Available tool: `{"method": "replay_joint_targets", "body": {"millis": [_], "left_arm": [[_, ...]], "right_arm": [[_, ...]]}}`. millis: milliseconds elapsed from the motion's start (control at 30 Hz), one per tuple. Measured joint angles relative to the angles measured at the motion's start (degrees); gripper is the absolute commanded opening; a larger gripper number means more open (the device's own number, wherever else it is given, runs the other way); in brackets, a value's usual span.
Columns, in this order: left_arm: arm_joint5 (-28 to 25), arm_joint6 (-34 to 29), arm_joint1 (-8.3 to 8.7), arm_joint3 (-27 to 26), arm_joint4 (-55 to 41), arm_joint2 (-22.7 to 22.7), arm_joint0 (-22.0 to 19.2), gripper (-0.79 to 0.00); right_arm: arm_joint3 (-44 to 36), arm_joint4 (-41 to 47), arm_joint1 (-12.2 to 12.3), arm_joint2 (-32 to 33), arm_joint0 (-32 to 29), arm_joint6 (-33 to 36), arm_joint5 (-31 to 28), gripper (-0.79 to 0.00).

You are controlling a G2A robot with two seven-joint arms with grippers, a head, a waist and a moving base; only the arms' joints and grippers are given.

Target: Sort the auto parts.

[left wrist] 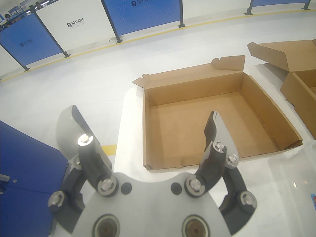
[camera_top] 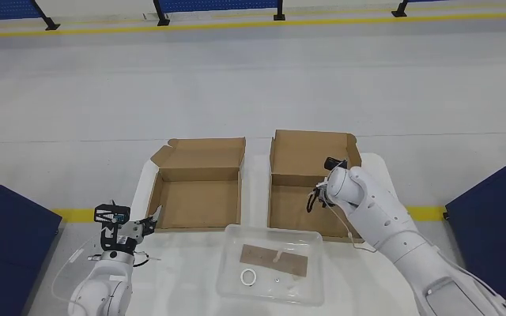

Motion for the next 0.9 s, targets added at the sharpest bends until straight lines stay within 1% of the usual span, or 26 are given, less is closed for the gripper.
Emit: {"method": "replay_joint_targets", "body": {"millis": [433,900], "left_arm": [[0.0,0.0,0.00,0.0,0.0,0.0,0.0,0.000],[0.0,0.0,0.00,0.0,0.0,0.0,0.0,0.000]], "right_arm": [[5.8,2.0,-1.8,-0.6,1.8,-1.0,-0.8,-0.785],[8.4,1.7,-2.9,-1.2,2.9,-0.9,-0.8,-0.785]]}}
